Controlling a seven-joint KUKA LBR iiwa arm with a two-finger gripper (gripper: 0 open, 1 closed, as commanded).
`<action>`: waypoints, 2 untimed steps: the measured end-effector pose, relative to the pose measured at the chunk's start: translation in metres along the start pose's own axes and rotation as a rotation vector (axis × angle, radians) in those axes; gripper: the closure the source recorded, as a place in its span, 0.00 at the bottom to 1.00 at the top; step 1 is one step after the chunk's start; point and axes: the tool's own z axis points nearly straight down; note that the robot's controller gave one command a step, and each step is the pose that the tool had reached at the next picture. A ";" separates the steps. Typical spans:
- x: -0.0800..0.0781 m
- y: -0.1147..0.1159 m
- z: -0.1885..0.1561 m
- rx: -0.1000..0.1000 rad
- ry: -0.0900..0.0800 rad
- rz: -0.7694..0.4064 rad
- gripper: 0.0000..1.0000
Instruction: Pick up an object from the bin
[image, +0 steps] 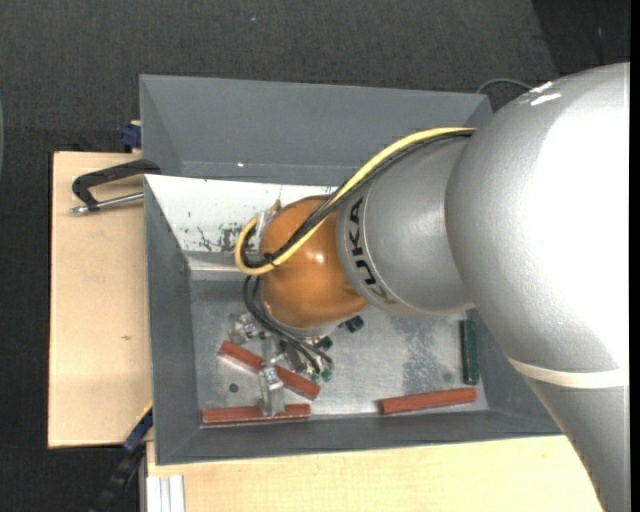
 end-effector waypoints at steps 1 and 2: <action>0.003 0.011 -0.001 -0.006 0.000 -0.039 0.00; 0.022 -0.055 -0.006 -0.002 0.006 0.123 1.00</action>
Offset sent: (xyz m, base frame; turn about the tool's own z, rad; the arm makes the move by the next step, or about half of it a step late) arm -0.0047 -0.0596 0.0055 0.1224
